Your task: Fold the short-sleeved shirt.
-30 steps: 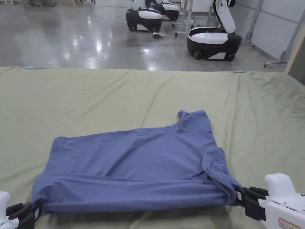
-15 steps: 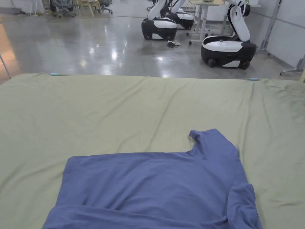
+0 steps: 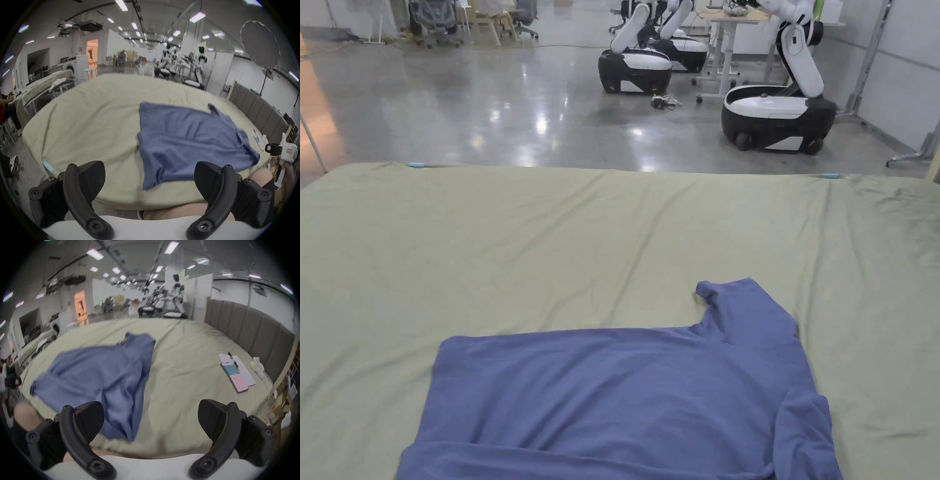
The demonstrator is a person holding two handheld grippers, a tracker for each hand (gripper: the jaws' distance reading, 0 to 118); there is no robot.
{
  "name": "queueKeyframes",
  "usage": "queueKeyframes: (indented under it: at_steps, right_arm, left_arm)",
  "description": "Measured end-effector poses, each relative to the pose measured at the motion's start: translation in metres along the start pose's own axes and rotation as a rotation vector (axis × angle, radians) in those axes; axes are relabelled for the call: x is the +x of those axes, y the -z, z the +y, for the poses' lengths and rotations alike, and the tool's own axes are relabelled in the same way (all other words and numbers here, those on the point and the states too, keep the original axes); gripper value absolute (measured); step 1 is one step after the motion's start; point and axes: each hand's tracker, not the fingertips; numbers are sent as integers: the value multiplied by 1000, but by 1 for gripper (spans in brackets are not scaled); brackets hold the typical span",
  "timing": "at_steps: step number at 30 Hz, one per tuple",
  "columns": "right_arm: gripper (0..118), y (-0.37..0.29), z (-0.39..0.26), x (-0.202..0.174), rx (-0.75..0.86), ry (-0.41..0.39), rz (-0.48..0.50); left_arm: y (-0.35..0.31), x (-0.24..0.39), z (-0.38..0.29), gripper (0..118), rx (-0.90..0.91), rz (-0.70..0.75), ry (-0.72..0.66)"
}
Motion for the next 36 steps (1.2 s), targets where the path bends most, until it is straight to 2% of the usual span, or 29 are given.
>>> queueKeyframes:
  at_steps: [1, 2, 3, 4, 5, 6, 7, 9, 11, 14, 15, 17, 18, 19, 22, 23, 24, 25, 27, 29, 30, 31, 33, 36]
  right_arm:
    - [114, -1, 9, -2, 27, 17, 22]
    - [107, -3, 21, -5, 60, 27, 59]
    - [88, 0, 33, -9, 88, 20, 72]
    - [40, 2, 42, -13, 112, 11, 65]
    - [4, 7, 52, -19, 128, -13, 57]
    - [0, 11, 62, -26, 166, -41, 42]
    - [0, 16, 70, -30, 160, -54, 76]
    - [0, 26, 87, -41, 162, -82, 91]
    - [0, 38, 95, -46, 162, -98, 107]
    - [0, 53, 108, -58, 159, -121, 130]
    - [0, 58, 110, -57, 152, -128, 141]
    - [0, 67, 113, -62, 143, -140, 150]
    - [0, 72, 115, -64, 131, -153, 153]
    - [0, 75, 115, -64, 124, -165, 150]
    - [0, 88, 116, -64, 102, -192, 137]
    - [0, 102, 104, -45, 89, -187, 133]
    - [0, 107, 104, -42, 79, -186, 128]
    - [0, 110, 105, -40, 72, -185, 125]
    - [0, 115, 103, -33, 57, -173, 115]
    - [0, 119, 102, -29, 57, -168, 109]
    - [0, 119, 102, -28, 55, -165, 113]
    - [0, 121, 101, -27, 53, -161, 118]
    - [0, 127, 101, -23, 42, -139, 141]
    - [0, 145, 110, -22, 13, -148, 162]
  left_arm:
    - [-2, 5, 9, 109, 21, -10, 0]
    - [-5, 9, 21, 105, 60, -23, 5]
    - [-5, 12, 34, 96, 85, -49, 16]
    - [-4, 16, 45, 76, 99, -67, 32]
    - [3, 19, 58, 51, 115, -87, 63]
    - [12, 22, 70, 16, 130, -76, 85]
    - [21, 26, 79, 0, 145, -37, 90]
    - [50, 33, 105, 0, 130, -92, 128]
    - [84, 33, 127, 0, 126, -101, 95]
    - [163, 23, 155, 0, 0, -89, 92]
    - [192, 17, 160, 12, -30, -55, 76]
    - [249, 2, 164, 94, -139, -44, 15]
    - [277, -4, 163, 116, -241, -9, -18]
    - [294, -6, 160, 115, -249, 62, -18]
    - [334, -5, 149, 107, -298, 55, -17]
    - [343, -5, 145, 100, -344, 62, -47]
    - [350, -6, 140, 86, -357, 71, -53]
    - [352, -7, 136, 65, -370, 73, -56]
    - [350, -4, 127, 52, -408, 96, -54]
    - [330, 5, 128, 32, -341, 90, -25]
    - [327, 5, 129, 32, -343, 83, -34]
    - [320, 5, 131, 0, -310, 25, -105]
    - [310, 2, 137, 0, -293, -19, -150]
    - [292, 13, 143, 0, -247, -37, -40]
